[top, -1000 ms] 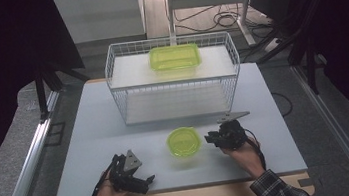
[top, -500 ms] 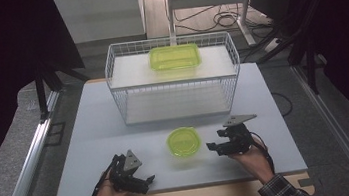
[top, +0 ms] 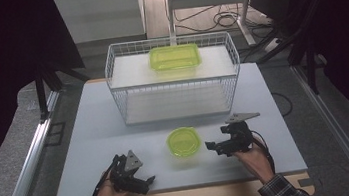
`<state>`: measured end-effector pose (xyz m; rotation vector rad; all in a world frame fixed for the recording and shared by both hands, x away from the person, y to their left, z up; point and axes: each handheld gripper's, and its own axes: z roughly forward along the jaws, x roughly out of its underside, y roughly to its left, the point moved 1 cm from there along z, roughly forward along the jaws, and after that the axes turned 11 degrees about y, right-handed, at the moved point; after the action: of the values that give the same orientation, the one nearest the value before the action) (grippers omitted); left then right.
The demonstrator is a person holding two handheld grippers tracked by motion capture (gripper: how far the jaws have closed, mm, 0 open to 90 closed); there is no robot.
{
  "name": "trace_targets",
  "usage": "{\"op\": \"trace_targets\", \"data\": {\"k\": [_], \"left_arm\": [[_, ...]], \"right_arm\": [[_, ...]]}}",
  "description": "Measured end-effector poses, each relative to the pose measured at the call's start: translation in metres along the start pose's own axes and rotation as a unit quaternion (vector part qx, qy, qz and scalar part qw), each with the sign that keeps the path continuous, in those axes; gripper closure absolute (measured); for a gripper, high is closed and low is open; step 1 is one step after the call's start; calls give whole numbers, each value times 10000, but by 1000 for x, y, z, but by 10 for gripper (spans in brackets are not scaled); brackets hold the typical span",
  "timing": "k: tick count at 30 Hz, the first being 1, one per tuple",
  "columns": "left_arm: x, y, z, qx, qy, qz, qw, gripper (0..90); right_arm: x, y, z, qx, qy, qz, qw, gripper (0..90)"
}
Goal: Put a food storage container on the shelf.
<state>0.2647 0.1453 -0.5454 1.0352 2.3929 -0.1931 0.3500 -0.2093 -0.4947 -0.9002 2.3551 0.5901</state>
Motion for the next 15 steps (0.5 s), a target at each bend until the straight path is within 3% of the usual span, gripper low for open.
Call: {"op": "trace_targets", "data": {"k": [8, 15], "left_arm": [[0, 0, 1, 4, 13, 16, 10000, 18], [0, 0, 1, 1, 4, 16, 10000, 18]], "right_arm": [[-10, 3, 2, -144, -137, 48, 9998, 64], [-22, 4, 8, -431, -48, 230, 9988, 60]]}}
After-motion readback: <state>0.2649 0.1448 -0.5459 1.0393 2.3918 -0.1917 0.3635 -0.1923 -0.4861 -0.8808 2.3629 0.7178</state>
